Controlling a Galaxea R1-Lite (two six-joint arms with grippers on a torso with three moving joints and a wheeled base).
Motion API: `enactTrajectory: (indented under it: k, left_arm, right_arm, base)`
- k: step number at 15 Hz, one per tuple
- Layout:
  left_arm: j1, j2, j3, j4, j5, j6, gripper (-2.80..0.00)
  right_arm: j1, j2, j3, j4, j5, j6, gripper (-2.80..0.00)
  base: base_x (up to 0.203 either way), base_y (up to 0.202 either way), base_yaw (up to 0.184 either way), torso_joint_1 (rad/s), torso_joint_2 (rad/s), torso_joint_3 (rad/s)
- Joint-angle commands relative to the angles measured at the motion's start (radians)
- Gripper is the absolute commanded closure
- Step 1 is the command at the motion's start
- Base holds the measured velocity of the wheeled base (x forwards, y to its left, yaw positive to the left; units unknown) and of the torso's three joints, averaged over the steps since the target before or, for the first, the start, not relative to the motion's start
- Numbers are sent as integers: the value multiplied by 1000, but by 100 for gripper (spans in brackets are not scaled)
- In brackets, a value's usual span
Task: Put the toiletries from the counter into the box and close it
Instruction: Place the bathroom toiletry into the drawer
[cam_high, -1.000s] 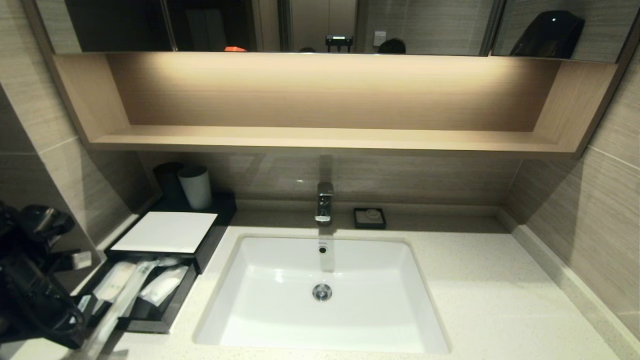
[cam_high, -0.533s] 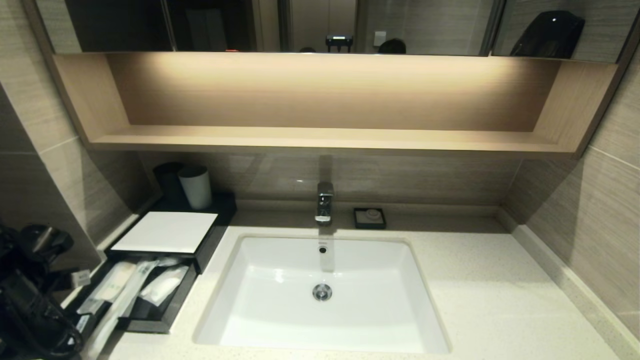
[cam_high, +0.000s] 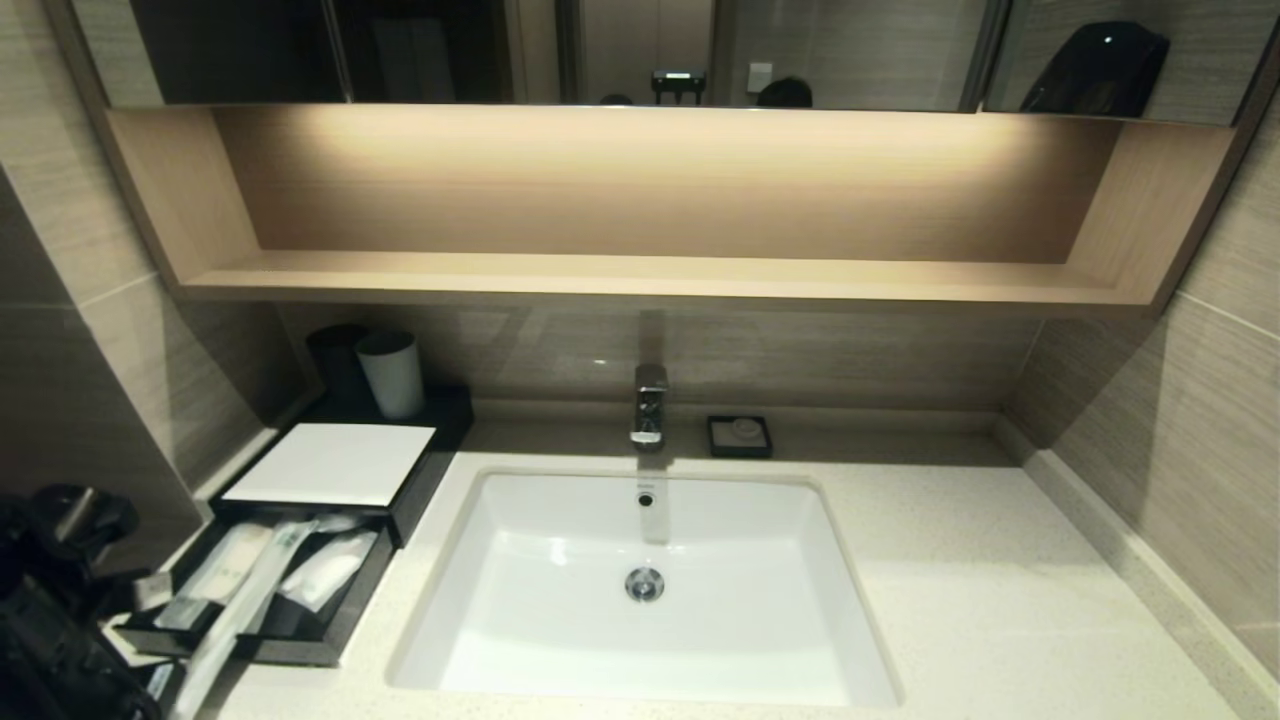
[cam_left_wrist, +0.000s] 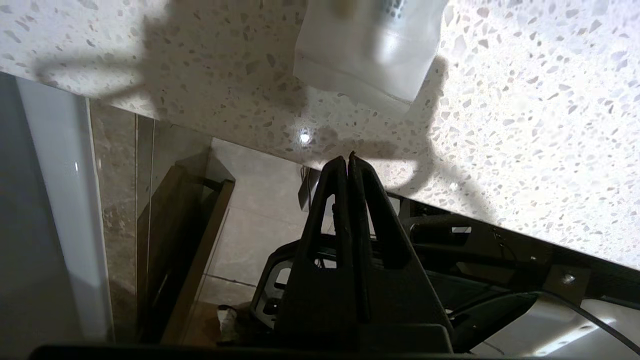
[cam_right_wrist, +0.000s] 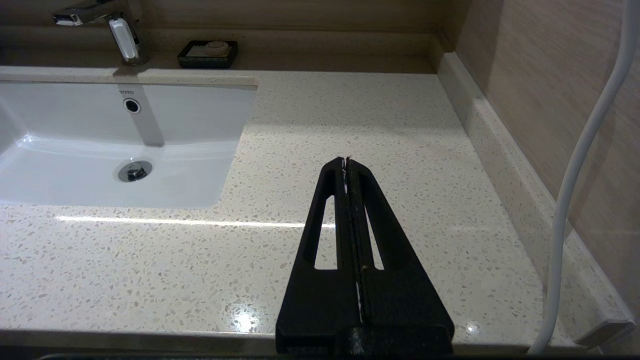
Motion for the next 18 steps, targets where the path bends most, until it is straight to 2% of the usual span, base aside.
enactTrajectory:
  k: [1, 7, 13, 18]
  left_arm:
    - [1, 28, 11, -25, 3, 0, 0]
    - [1, 77, 9, -95, 34, -1, 0]
    - [1, 94, -3, -157, 36, 0, 0]
    - [-4, 80, -38, -160, 35, -4, 0]
  right_arm:
    - [0, -2, 0, 0, 0, 0, 0]
    - [0, 0, 0, 0, 0, 0, 0]
    - [1, -1, 0, 0, 0, 0, 0]
    - [0, 0, 0, 0, 1, 0, 0]
  base:
    - [0, 0, 0, 0, 0, 0]
    - [0, 0, 0, 0, 0, 0]
    - [0, 0, 0, 0, 0, 0]
    - [0, 0, 0, 0, 0, 0]
